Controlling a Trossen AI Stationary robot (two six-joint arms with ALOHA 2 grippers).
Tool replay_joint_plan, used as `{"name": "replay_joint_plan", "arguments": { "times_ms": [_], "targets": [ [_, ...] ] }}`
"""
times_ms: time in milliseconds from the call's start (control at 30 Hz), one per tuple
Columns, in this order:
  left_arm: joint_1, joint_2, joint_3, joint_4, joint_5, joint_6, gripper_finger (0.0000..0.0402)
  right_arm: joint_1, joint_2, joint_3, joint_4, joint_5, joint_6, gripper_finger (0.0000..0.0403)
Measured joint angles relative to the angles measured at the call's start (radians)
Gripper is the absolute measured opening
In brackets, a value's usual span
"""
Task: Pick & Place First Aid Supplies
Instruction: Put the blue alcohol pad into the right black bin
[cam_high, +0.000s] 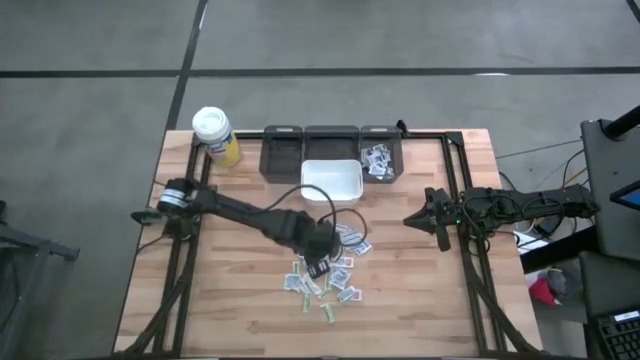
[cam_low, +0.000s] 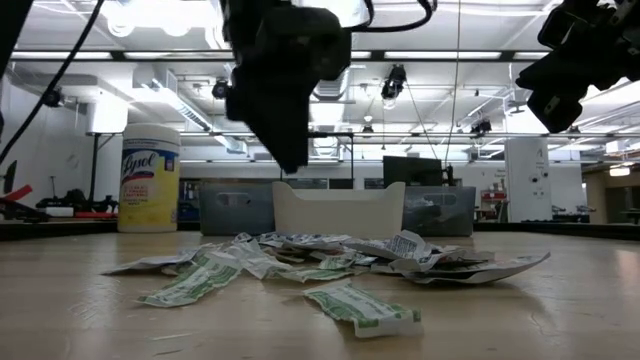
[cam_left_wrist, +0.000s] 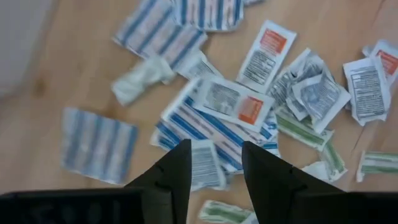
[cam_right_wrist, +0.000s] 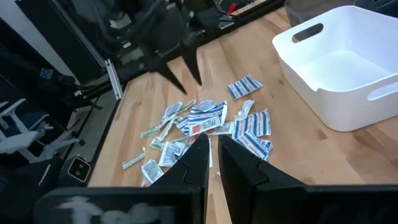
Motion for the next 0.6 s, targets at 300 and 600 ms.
{"name": "replay_joint_plan", "arguments": {
  "times_ms": [300, 600],
  "targets": [
    [-0.029, 0.005, -0.126, 0.089, 0.002, -0.183, 0.0135, 0.000, 0.000, 0.000, 0.000, 0.000, 0.000, 0.0034],
    [-0.028, 0.030, -0.134, 0.107, 0.001, -0.208, 0.0135, 0.000, 0.000, 0.000, 0.000, 0.000, 0.000, 0.0034]
  ]
}}
